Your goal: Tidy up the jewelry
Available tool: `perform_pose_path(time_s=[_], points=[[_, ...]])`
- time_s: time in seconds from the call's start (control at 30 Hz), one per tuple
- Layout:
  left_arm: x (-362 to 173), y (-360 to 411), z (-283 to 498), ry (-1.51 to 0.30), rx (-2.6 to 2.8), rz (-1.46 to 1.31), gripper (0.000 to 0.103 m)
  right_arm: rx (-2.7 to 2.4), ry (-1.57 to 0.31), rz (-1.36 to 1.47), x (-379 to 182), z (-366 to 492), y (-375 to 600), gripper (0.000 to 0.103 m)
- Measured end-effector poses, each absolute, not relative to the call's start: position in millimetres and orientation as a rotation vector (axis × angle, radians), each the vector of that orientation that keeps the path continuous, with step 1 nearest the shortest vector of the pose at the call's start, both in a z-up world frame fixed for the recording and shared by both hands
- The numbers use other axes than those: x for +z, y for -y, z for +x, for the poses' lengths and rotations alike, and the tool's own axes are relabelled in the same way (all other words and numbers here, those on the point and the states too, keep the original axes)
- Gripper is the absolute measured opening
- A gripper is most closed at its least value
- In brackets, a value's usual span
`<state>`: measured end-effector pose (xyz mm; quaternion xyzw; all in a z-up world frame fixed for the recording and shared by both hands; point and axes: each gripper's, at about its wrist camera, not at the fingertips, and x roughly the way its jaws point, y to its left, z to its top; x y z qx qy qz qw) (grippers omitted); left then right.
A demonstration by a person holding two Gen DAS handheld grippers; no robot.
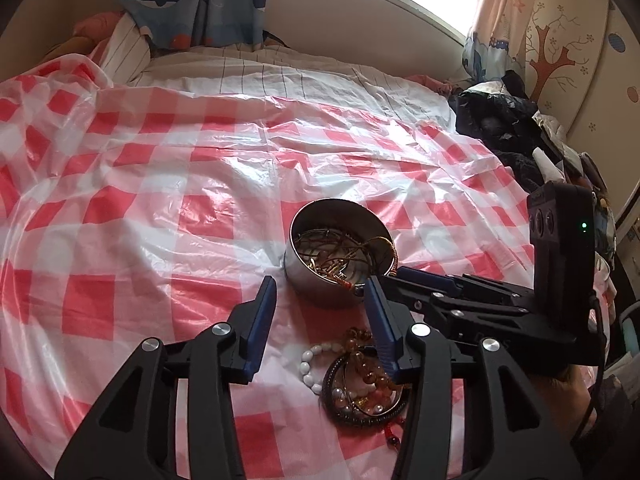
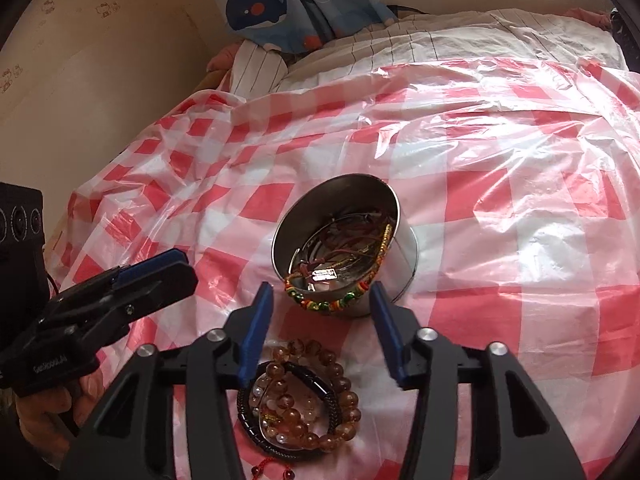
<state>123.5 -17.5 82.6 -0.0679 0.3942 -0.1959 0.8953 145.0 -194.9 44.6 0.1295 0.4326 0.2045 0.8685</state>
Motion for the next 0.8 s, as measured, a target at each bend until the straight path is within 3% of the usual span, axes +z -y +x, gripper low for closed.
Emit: perform_pose_path(time_s=[0.1,0.27,0.37,0.43,0.7,0.8], points=[[84.9,17.7,122.0,-0.809,-0.418,-0.147,0.044,0.389,-0.909,0.275,42.4,145.6,200.5,0.025],[81.3,24.4,121.3,-0.819,-0.431,-0.128,0.046,0.397,-0.931,0.338,33.4,153.0,207.7,0.026],[79.1,27.0,121.6,-0.827,-0.434,-0.127,0.046,0.375,-0.896,0.260,42.9,149.4,198.7,0.010],[79.1,27.4,121.3,-0.824,-0.436,-0.128,0.046,0.363,-0.852,0.205,52.8,146.5,193.8,0.006],[80.0,29.8,120.7,-0.823,-0.439,-0.126,0.047,0.278,-0.807,0.037,51.5,172.6,174.2,0.007],[78.7,30.4,121.2,-0.832,-0.436,-0.122,0.047,0.228,-0.805,0.017,46.2,171.4,181.0,0.019]])
